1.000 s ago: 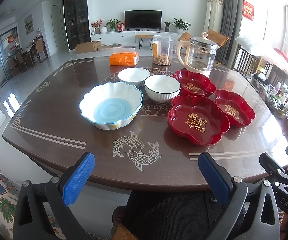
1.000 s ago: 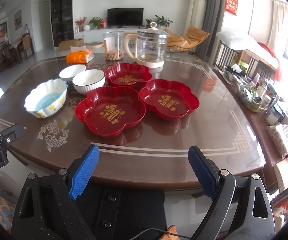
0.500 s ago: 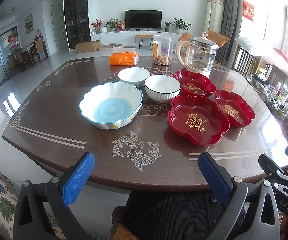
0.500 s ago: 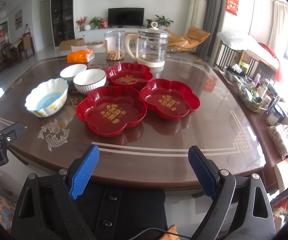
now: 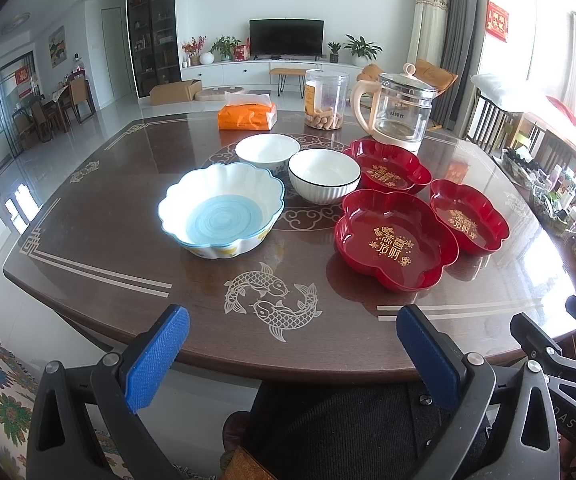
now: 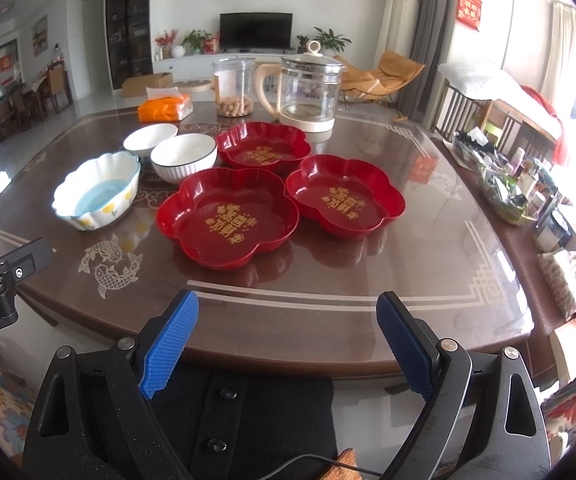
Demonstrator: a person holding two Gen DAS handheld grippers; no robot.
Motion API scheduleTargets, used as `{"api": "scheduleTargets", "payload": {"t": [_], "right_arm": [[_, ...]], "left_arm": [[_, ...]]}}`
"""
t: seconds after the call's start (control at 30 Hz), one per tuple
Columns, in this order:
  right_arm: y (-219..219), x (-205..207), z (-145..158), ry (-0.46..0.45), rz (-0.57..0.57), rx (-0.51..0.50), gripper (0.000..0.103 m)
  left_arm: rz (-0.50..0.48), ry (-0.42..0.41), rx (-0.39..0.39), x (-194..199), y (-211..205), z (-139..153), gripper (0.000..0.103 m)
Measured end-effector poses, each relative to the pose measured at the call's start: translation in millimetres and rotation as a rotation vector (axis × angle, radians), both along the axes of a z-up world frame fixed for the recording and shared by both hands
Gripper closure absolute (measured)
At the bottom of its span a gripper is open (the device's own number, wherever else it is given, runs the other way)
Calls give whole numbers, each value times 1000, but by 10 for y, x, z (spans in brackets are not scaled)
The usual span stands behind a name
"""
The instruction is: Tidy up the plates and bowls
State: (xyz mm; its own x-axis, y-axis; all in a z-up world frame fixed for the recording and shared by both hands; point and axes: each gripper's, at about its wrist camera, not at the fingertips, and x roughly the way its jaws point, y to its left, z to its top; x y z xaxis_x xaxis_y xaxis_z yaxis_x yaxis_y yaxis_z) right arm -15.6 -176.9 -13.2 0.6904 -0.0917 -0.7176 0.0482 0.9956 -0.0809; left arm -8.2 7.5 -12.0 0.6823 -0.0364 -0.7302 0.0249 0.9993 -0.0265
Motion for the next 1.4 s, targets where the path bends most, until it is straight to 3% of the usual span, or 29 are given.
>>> {"api": "scheduleTargets", "payload": {"t": [1.4], "right_arm": [[50, -5, -77, 29, 25, 2, 11]], "left_arm": [[8, 12, -15, -13, 32, -24, 0]]}}
